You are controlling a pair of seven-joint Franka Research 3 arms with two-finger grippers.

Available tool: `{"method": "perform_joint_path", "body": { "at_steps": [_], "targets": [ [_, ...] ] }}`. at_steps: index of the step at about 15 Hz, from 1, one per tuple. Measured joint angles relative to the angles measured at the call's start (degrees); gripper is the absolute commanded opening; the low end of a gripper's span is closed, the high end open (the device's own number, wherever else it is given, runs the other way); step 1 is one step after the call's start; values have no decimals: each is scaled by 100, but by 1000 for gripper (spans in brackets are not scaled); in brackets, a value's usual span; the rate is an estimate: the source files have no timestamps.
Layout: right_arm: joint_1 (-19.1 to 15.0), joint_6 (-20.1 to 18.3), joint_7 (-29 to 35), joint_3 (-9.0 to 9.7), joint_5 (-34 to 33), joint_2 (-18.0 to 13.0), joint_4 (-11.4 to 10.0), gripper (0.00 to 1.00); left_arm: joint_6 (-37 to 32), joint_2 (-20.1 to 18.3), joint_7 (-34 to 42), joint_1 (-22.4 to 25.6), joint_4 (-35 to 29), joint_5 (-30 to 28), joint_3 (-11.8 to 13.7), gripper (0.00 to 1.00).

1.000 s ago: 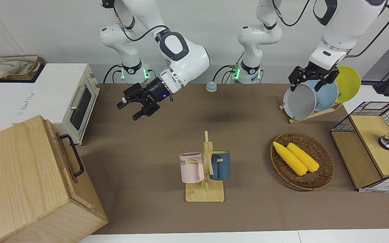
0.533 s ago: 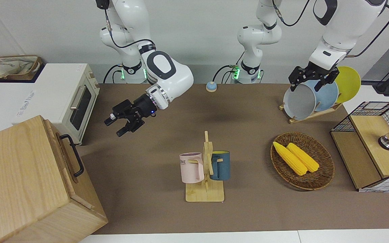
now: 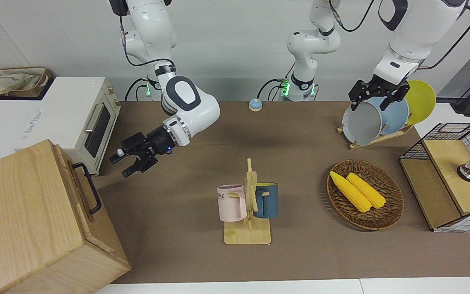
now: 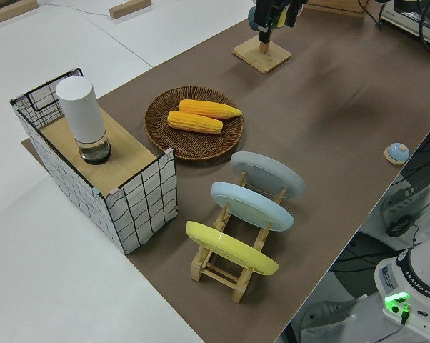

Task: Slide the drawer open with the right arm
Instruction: 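Reach the right gripper up to the black drawer handle, then close the right gripper on the black drawer handle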

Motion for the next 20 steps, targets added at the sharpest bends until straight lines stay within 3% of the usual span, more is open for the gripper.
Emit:
{"method": "perform_joint_path", "body": {
  "at_steps": [11, 13, 15, 18, 20],
  "targets": [
    [-634, 622, 407, -36, -699, 167, 6, 971, 0, 0, 0, 0, 0, 0, 0, 993],
    [-755, 780, 469, -40, -827, 180, 7, 921, 0, 0, 0, 0, 0, 0, 0, 993],
    [-826, 872, 495, -40, -895, 197, 8, 762, 0, 0, 0, 0, 0, 0, 0, 993],
    [-840, 877, 505, -36, -911, 209, 14, 305, 0, 0, 0, 0, 0, 0, 0, 993],
    [-840, 877, 505, -28, -913, 210, 15, 74, 0, 0, 0, 0, 0, 0, 0, 993]
  ]
}}
